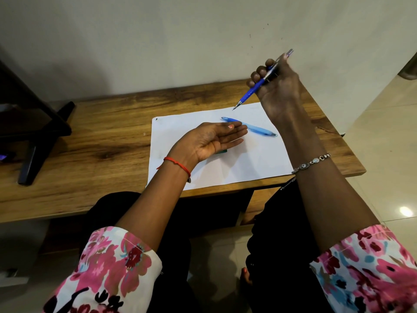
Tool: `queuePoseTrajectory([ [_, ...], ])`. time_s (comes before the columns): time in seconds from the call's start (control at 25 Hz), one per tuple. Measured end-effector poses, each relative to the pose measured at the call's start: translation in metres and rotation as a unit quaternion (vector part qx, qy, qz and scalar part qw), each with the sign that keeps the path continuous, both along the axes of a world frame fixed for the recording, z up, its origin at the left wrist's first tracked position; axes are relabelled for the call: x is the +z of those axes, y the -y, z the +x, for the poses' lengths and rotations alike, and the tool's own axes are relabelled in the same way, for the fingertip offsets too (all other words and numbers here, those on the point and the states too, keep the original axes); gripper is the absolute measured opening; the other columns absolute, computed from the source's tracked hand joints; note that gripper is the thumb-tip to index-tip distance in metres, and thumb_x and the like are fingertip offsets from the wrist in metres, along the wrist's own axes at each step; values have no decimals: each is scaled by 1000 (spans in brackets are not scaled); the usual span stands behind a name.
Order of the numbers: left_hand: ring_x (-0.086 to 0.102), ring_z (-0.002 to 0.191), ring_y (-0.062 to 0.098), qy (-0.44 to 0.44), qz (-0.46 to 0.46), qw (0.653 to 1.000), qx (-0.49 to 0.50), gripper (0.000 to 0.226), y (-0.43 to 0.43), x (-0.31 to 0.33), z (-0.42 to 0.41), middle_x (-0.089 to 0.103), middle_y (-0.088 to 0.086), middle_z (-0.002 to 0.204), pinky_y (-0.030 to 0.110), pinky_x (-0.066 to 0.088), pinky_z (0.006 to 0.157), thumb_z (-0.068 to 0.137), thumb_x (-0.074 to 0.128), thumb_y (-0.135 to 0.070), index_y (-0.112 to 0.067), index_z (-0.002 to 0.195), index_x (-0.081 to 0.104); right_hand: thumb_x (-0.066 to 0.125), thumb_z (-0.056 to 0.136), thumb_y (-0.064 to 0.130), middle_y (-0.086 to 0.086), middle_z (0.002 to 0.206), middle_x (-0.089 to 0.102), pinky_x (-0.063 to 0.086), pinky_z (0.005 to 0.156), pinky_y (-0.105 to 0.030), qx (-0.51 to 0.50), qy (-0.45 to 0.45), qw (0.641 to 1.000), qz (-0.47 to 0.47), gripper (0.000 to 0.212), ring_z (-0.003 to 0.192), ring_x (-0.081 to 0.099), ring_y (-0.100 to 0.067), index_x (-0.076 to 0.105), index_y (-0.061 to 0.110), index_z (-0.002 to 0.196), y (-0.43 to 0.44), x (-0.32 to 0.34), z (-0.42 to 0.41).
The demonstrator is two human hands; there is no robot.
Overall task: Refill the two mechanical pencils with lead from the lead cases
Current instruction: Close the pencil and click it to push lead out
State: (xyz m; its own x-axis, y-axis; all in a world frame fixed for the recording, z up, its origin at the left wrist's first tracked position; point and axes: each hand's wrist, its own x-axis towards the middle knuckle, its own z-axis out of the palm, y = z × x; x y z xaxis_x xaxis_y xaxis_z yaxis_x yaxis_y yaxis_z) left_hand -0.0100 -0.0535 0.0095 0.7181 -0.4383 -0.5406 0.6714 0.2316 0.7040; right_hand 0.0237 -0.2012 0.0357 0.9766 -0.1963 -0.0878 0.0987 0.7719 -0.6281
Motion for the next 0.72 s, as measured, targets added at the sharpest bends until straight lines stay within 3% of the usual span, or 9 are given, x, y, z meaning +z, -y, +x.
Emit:
queuePoseTrajectory([
  [0.16, 58, 114, 27, 28, -8, 999, 18, 27, -6, 0, 4, 65, 15, 109, 32, 53, 87, 91, 42, 6, 7, 114, 55, 40, 101, 13, -15, 81, 43, 58, 50, -36, -14, -40, 998, 46, 29, 68, 48, -27, 50, 2, 75, -3, -11, 6],
  [0.24, 60, 110, 27, 37, -7, 999, 32, 26, -11, 0, 6, 66, 15, 102, 31, 57, 82, 91, 41, 8, 7, 111, 57, 41, 99, 11, -17, 82, 45, 59, 65, -45, -7, -48, 996, 74, 28, 72, 53, -29, 51, 1, 76, -2, -13, 6],
  [0.32, 64, 102, 26, 38, 4, 998, 53, 23, -16, 1, 7, 68, 15, 97, 30, 57, 77, 90, 42, 9, 6, 105, 59, 43, 99, 8, -12, 72, 42, 50, 88, -54, -7, -75, 993, 86, 26, 65, 55, -25, 51, 1, 75, -1, -14, 5],
  [0.4, 66, 94, 25, 42, 5, 996, 76, 24, -19, 1, 8, 69, 15, 91, 29, 58, 74, 89, 43, 10, 7, 106, 58, 43, 98, 4, -8, 63, 35, 44, 98, -55, -23, -111, 988, 109, 23, 47, 49, -16, 49, 1, 76, -1, -15, 3],
  [0.48, 67, 88, 24, 44, -4, 994, 100, 26, -20, 1, 9, 70, 14, 84, 28, 59, 72, 88, 43, 11, 9, 110, 57, 40, 98, 1, -7, 63, 30, 41, 103, -50, -42, -137, 976, 164, 21, 44, 40, -13, 47, 1, 78, 1, -18, 2],
  [0.56, 66, 89, 24, 44, -9, 992, 117, 27, -20, 2, 10, 68, 15, 87, 29, 57, 74, 88, 41, 12, 10, 112, 55, 38, 98, -1, -8, 66, 29, 44, 101, -44, -61, -147, 963, 216, 19, 53, 34, -14, 47, 0, 81, 4, -21, 4],
  [0.64, 65, 88, 24, 41, -7, 991, 124, 26, -19, 3, 10, 67, 15, 88, 29, 54, 75, 89, 41, 12, 10, 111, 56, 39, 98, -1, -9, 67, 30, 53, 79, -46, -75, -148, 960, 226, 18, 58, 35, -16, 48, -1, 82, 8, -22, 5],
  [0.72, 66, 84, 23, 37, -4, 991, 128, 25, -18, 3, 10, 70, 14, 80, 29, 54, 74, 88, 42, 12, 9, 109, 57, 41, 98, 0, -10, 67, 31, 51, 72, -46, -80, -149, 960, 223, 18, 59, 38, -18, 47, -1, 81, 10, -21, 5],
])
